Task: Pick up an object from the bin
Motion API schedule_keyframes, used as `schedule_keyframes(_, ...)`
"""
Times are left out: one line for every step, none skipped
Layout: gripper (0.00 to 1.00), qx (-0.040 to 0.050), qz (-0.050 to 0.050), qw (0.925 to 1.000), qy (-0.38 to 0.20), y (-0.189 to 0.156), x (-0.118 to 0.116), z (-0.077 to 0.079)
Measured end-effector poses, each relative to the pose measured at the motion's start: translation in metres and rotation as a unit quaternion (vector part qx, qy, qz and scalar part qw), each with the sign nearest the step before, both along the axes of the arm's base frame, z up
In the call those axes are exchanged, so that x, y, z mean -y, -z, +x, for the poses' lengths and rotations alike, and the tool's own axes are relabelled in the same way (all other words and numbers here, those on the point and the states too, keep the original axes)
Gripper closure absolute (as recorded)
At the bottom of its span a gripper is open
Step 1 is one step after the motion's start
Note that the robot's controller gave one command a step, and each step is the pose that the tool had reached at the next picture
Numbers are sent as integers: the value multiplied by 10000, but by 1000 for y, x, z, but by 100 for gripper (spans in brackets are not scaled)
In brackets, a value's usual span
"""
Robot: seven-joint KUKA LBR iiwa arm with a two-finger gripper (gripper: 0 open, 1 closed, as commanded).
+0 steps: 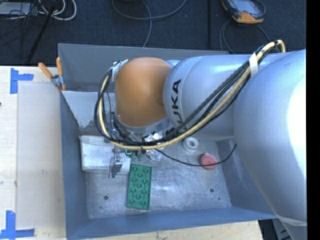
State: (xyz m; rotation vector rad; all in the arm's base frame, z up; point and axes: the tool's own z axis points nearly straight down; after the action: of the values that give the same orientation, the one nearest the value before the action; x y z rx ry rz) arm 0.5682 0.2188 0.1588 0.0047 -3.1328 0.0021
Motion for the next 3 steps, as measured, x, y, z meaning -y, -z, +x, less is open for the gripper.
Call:
schedule_keyframes(0,182,55,9795,-2004,55,49,-23)
schedule_keyframes(0,22,24,9147,-4042,40,94,-73)
schedule_keyframes(0,37,37,8395,-5433,37,87,-53)
